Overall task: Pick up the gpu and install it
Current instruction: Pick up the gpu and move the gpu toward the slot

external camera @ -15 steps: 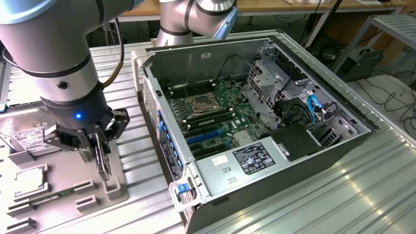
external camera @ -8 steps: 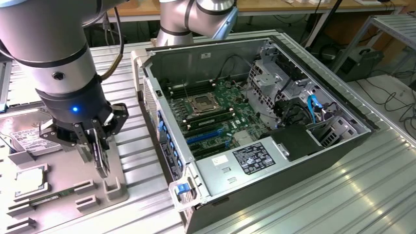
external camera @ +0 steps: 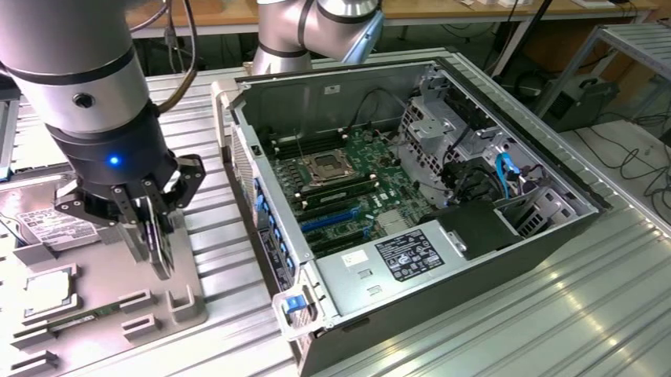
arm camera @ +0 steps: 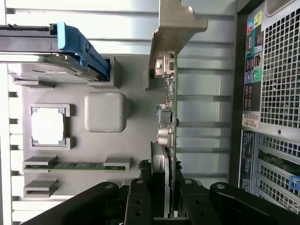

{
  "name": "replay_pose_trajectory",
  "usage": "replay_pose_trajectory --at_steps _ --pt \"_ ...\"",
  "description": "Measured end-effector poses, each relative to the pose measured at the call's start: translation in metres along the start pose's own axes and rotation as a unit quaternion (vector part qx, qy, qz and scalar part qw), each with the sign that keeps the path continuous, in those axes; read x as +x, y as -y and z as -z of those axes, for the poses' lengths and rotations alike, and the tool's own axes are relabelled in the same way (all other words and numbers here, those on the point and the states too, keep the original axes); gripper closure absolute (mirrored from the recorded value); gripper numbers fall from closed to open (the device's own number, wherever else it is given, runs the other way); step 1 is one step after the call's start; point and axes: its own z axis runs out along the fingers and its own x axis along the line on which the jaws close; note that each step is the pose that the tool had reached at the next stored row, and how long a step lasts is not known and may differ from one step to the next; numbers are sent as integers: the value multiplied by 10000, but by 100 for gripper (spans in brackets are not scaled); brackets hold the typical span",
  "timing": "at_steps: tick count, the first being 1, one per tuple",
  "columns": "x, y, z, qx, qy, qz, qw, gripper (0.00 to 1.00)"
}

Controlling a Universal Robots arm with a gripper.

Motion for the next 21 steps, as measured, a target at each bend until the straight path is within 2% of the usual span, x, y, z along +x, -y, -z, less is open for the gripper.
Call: replay_pose_trajectory --at_steps 11,21 --pt "-4 -2 154 0 0 0 10000 72" --pt "-6 -2 232 0 0 0 10000 72"
